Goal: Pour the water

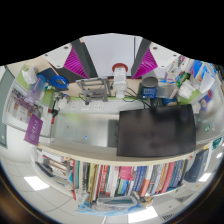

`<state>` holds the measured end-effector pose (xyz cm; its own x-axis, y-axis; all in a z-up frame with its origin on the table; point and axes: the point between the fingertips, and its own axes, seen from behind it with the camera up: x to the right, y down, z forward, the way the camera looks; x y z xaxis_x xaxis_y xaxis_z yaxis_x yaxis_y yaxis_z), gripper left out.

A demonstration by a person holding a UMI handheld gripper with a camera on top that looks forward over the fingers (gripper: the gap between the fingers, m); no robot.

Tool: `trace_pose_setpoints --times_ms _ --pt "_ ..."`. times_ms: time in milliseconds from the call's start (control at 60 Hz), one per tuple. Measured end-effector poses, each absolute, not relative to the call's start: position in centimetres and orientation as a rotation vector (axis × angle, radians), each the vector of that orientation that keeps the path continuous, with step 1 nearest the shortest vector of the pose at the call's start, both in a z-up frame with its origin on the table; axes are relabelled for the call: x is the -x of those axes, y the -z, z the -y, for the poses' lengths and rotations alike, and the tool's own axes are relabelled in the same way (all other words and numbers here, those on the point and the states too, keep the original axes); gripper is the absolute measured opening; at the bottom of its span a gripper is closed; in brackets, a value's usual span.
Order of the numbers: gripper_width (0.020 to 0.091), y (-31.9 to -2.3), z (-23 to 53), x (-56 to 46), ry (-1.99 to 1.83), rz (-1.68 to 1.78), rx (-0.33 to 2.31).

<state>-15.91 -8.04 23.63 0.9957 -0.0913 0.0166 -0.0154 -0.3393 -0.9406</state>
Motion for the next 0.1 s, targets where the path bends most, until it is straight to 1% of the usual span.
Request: trace_pose_setpoints --times_ms 100 --pt "0.0847 -24.05 9.09 15.27 0.088 -0.141 1.922"
